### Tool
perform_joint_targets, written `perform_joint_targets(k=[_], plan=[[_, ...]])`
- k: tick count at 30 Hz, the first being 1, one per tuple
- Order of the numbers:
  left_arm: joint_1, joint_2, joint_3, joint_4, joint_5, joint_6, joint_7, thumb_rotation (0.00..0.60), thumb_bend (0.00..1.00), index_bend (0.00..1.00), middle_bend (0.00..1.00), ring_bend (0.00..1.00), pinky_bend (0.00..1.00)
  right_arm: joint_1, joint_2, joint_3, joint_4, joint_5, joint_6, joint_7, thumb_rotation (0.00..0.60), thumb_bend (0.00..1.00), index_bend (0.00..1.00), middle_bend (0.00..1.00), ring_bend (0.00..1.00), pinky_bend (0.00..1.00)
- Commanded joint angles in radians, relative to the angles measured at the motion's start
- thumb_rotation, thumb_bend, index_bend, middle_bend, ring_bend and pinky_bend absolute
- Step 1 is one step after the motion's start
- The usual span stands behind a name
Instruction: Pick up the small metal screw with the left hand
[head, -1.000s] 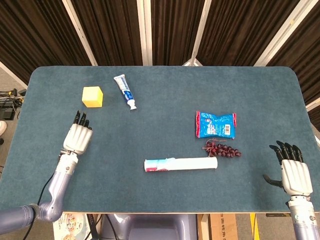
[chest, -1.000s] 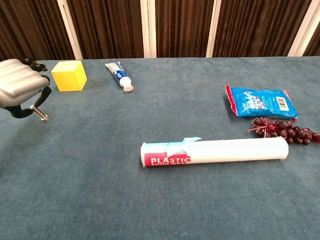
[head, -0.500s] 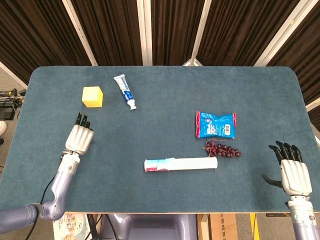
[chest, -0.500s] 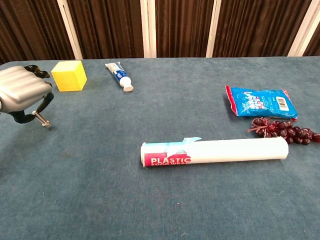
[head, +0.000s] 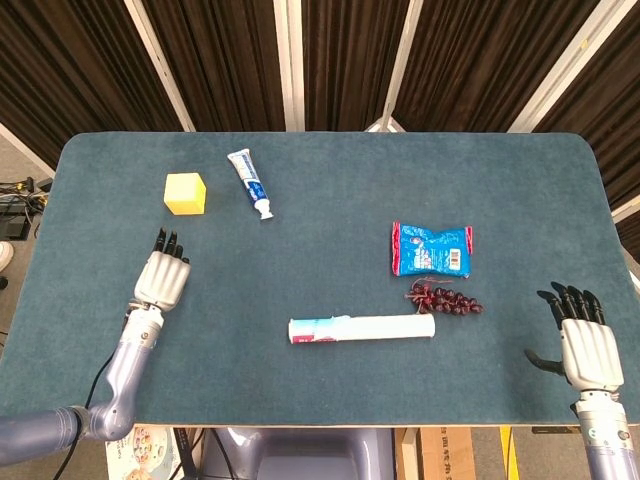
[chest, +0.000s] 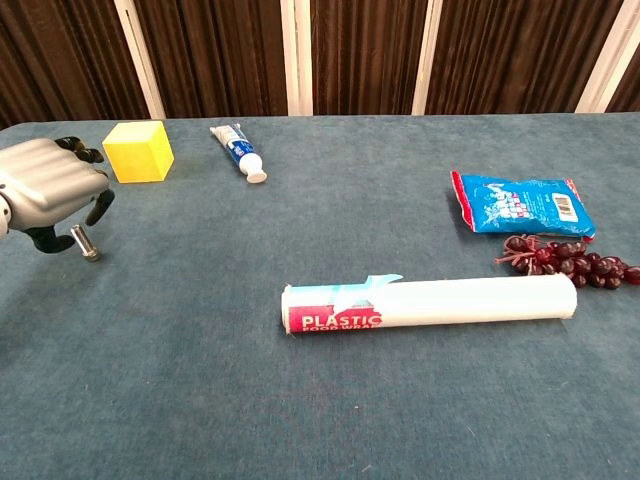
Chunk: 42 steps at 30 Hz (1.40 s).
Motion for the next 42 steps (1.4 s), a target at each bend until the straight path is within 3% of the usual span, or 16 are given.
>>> perform_joint_targets(k=[1, 7, 11, 15, 19, 23, 28, 31, 37, 42], plan=[[-0.003, 0.002, 0.003, -0.007, -0.005, 0.003, 0.008, 0.600, 0.46, 0.41, 0.22, 0.07, 0.05, 0.001, 0.000, 0.000, 0.000, 0.000, 0.000, -0.001, 0.600, 0.15, 0.21, 0.11, 0.07, 0.00], [-0.007, 0.017, 0.000, -0.036, -0.016, 0.013, 0.013, 0.600, 0.43, 0.24, 0.18, 0.06, 0.05, 0.001, 0.000, 0.001, 0.000, 0.003, -0.001, -0.002, 0.600, 0.15, 0.21, 0.12, 0.07, 0.00], [-0.007, 0.048, -0.028, -0.092, -0.002, 0.049, -0.015, 0.600, 0.40, 0.21, 0.14, 0.04, 0.04, 0.001, 0.001, 0.000, 0.000, 0.003, -0.002, -0.002, 0.600, 0.15, 0.21, 0.11, 0.07, 0.00], [0.009, 0.139, -0.075, -0.250, 0.013, 0.149, -0.013, 0.600, 0.31, 0.10, 0.06, 0.00, 0.00, 0.002, 0.002, -0.001, 0.000, 0.001, -0.002, -0.008, 0.600, 0.15, 0.21, 0.11, 0.07, 0.00], [0.079, 0.268, -0.123, -0.513, -0.052, 0.295, -0.014, 0.600, 0.27, 0.06, 0.03, 0.00, 0.00, 0.000, 0.006, -0.002, -0.005, -0.004, 0.006, -0.015, 0.600, 0.15, 0.21, 0.11, 0.07, 0.00], [0.171, 0.390, -0.102, -0.638, 0.003, 0.369, -0.126, 0.600, 0.26, 0.06, 0.02, 0.00, 0.00, -0.005, 0.012, -0.006, -0.011, -0.020, 0.018, -0.017, 0.600, 0.15, 0.21, 0.11, 0.07, 0.00], [0.315, 0.520, 0.007, -0.624, 0.151, 0.353, -0.434, 0.600, 0.22, 0.06, 0.01, 0.00, 0.00, -0.008, 0.019, -0.015, -0.014, -0.052, 0.034, -0.030, 0.600, 0.15, 0.21, 0.11, 0.07, 0.00], [0.379, 0.559, 0.047, -0.577, 0.213, 0.350, -0.600, 0.600, 0.21, 0.06, 0.01, 0.00, 0.00, -0.012, 0.023, -0.016, -0.019, -0.071, 0.050, -0.027, 0.600, 0.15, 0.21, 0.11, 0.06, 0.00], [0.476, 0.556, 0.102, -0.409, 0.360, 0.380, -0.888, 0.600, 0.21, 0.06, 0.00, 0.00, 0.00, -0.020, 0.031, -0.024, -0.009, -0.125, 0.082, -0.007, 0.600, 0.15, 0.21, 0.11, 0.05, 0.00], [0.503, 0.533, 0.114, -0.345, 0.408, 0.383, -0.977, 0.600, 0.21, 0.06, 0.00, 0.00, 0.00, -0.022, 0.040, -0.028, -0.002, -0.158, 0.093, 0.025, 0.600, 0.15, 0.21, 0.11, 0.05, 0.00]])
